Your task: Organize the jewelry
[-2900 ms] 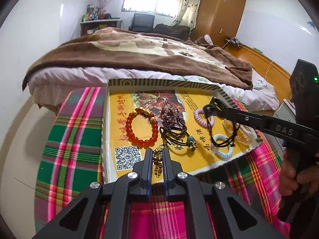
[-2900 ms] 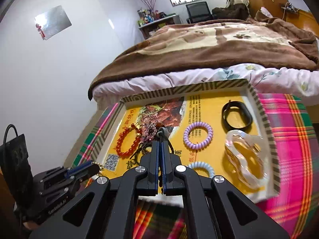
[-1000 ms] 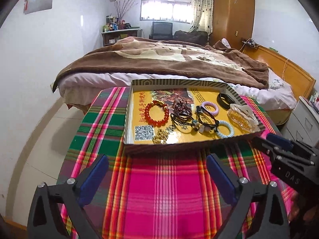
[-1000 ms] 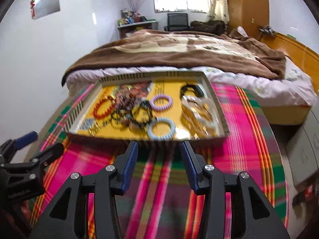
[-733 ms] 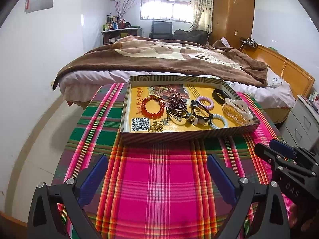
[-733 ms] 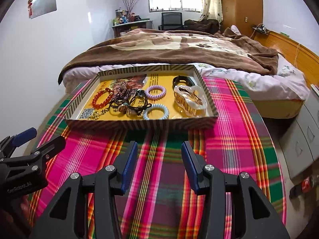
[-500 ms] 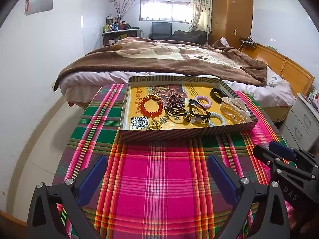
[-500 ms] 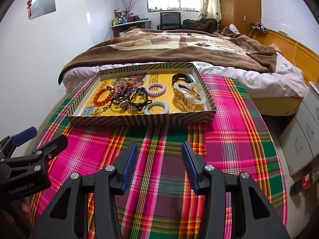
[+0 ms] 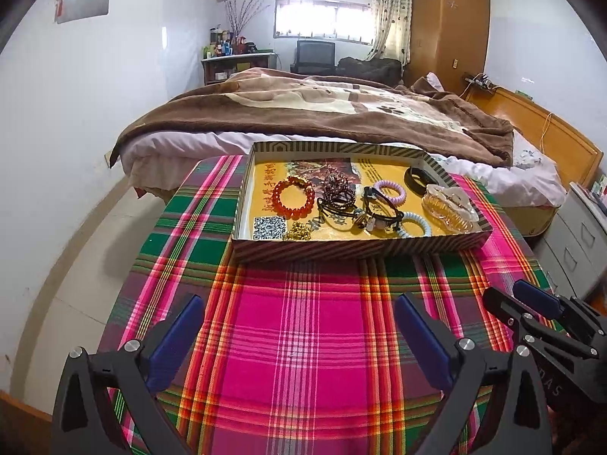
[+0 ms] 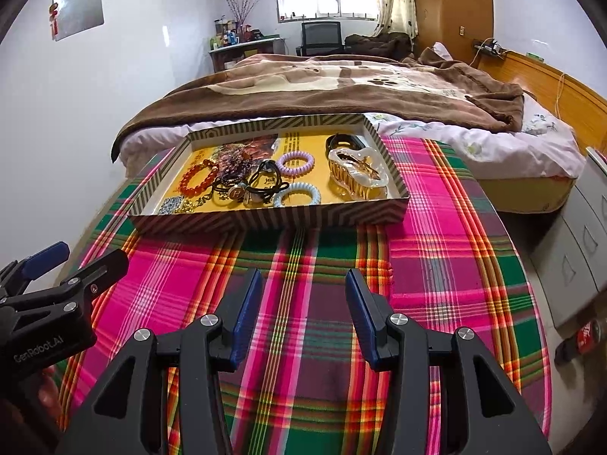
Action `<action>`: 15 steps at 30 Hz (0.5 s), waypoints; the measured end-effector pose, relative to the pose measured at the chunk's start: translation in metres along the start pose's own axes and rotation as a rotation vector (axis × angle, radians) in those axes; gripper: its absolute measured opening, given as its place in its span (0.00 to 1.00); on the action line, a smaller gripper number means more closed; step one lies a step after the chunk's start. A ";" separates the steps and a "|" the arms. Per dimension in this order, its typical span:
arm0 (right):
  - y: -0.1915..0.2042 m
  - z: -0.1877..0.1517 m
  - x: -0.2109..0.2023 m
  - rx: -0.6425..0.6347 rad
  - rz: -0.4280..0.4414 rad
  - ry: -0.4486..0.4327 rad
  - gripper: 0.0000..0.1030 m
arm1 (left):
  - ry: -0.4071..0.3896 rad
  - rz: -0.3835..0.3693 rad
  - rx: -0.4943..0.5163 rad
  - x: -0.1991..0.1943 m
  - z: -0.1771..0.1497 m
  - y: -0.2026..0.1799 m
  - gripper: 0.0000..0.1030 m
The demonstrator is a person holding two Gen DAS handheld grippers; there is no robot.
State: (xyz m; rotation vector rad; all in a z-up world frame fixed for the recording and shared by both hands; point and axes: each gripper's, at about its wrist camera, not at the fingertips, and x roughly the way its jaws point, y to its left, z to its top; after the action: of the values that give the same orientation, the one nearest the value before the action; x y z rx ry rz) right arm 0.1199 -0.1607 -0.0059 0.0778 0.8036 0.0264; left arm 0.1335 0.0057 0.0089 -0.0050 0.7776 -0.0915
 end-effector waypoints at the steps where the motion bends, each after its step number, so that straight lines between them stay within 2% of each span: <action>1: 0.000 0.000 0.000 0.000 0.001 -0.001 0.45 | 0.001 0.006 0.002 0.000 -0.001 -0.001 0.98; 3: 0.000 0.000 0.000 -0.002 0.001 0.000 0.45 | 0.001 0.028 0.012 0.001 -0.001 -0.002 0.98; 15: 0.001 -0.001 -0.001 0.000 0.001 -0.005 0.45 | -0.004 0.011 -0.004 -0.001 -0.002 0.000 0.98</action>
State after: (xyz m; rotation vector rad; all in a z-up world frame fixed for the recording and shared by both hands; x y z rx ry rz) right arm 0.1181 -0.1599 -0.0055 0.0780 0.7990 0.0270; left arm 0.1311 0.0058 0.0083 -0.0047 0.7742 -0.0791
